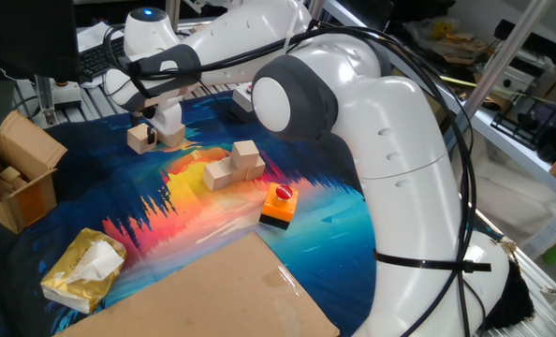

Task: Stack the blocks into a pyramid shape

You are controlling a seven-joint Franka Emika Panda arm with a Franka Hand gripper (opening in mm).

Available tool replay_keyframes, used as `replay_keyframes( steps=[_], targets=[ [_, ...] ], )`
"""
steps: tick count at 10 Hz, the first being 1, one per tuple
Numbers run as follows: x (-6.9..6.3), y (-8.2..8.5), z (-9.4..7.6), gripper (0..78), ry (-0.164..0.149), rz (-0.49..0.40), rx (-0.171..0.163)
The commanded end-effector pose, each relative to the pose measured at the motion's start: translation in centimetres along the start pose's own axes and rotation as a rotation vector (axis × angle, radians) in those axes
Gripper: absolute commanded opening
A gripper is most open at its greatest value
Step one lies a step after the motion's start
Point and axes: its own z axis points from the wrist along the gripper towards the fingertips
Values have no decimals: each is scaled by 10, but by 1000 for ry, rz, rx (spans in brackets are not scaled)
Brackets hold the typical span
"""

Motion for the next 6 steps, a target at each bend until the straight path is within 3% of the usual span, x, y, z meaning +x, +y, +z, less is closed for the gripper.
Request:
replay_keyframes(
  steps=[1, 5, 6],
  targets=[
    [3, -34, -67, 11, 22, 40, 76],
    [-3, -53, -76, 11, 10, 54, 75],
    [-13, -68, -81, 11, 18, 50, 66]
  ],
)
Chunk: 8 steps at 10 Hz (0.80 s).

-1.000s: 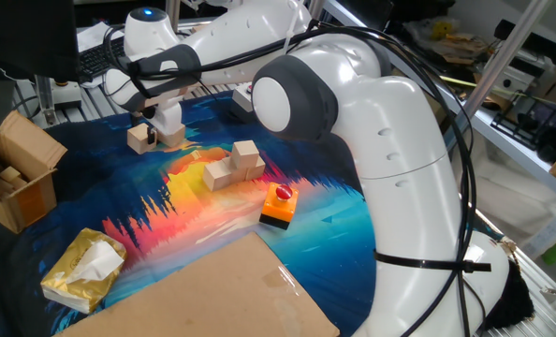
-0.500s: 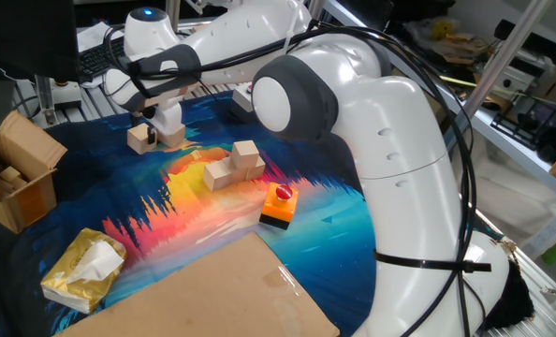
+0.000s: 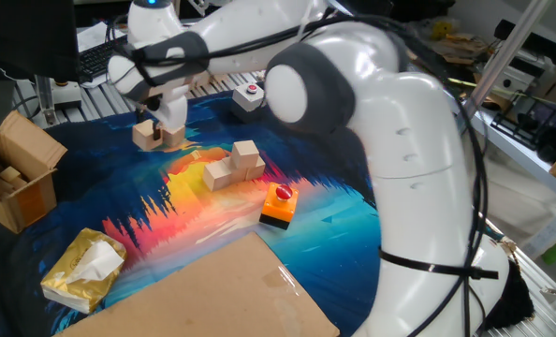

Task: Stack the blocks into a pyramid shape

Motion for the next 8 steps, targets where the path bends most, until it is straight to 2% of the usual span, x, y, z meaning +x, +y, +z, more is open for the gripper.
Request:
replay_keyframes(
  steps=[1, 5, 8],
  targets=[
    [-21, -53, -45, 11, 19, 27, 21],
    [-37, -70, -43, 11, 21, 37, 9],
    [-40, -76, -40, 11, 32, 40, 1]
  ],
)
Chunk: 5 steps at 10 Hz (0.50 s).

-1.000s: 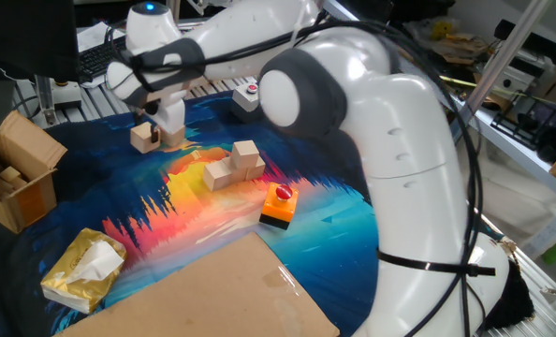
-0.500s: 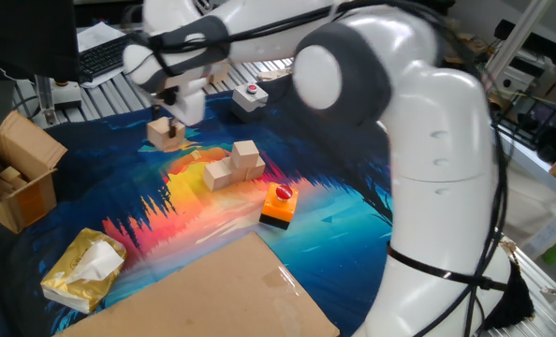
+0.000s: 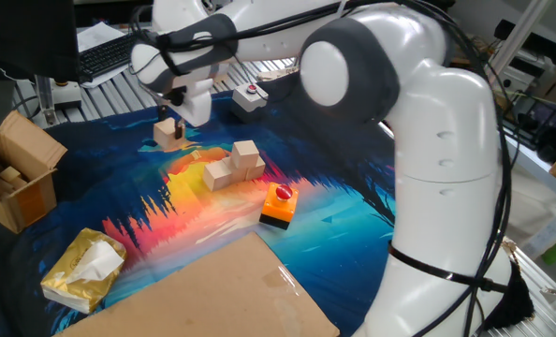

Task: Stack the blocks into a pyramid shape

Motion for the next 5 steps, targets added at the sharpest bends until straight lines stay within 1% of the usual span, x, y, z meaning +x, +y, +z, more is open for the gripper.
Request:
replay_keyframes(
  steps=[1, 2, 3, 4, 5],
  targets=[
    [-15, -18, -6, 11, 22, 16, -16],
    [-15, -18, -6, 11, 11, 42, -10],
    [-15, -18, -6, 11, 11, 83, 5],
    [-15, -18, -6, 11, 11, 100, 5],
    [-15, -18, -6, 11, -16, 125, 22]
  ],
)
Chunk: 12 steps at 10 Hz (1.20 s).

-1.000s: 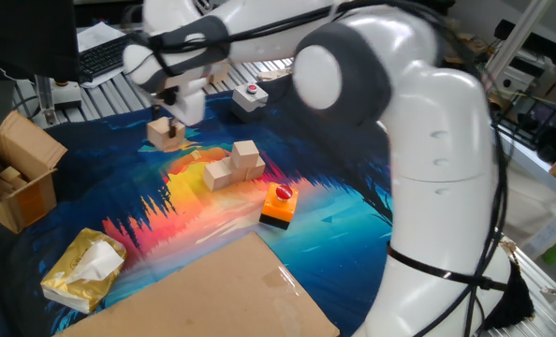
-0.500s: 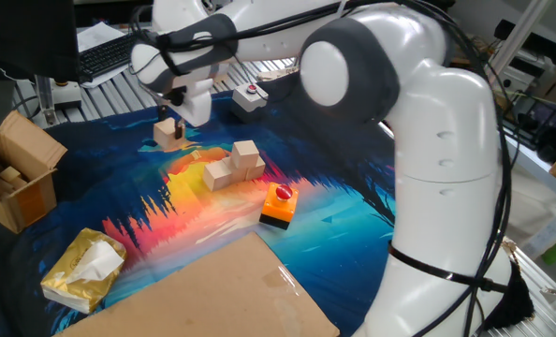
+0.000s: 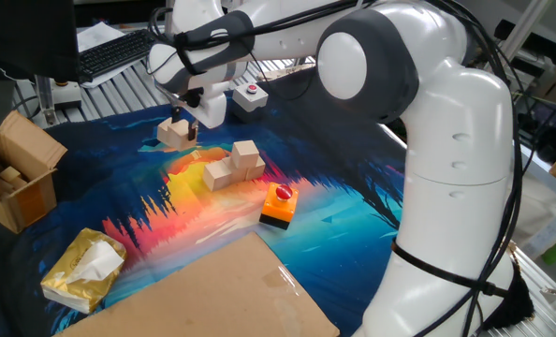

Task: Stack the blocks into a pyramid shape

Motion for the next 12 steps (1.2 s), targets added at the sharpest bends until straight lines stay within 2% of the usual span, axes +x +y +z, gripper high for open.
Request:
replay_keyframes(
  steps=[1, 3, 9, 12],
  targets=[
    [-4, -4, -5, 11, -18, 143, 33],
    [-4, -4, -5, 11, -8, 163, 32],
    [-4, -4, -5, 11, -55, 208, 47],
    [-1, -8, -4, 11, -65, 219, 54]
  ],
)
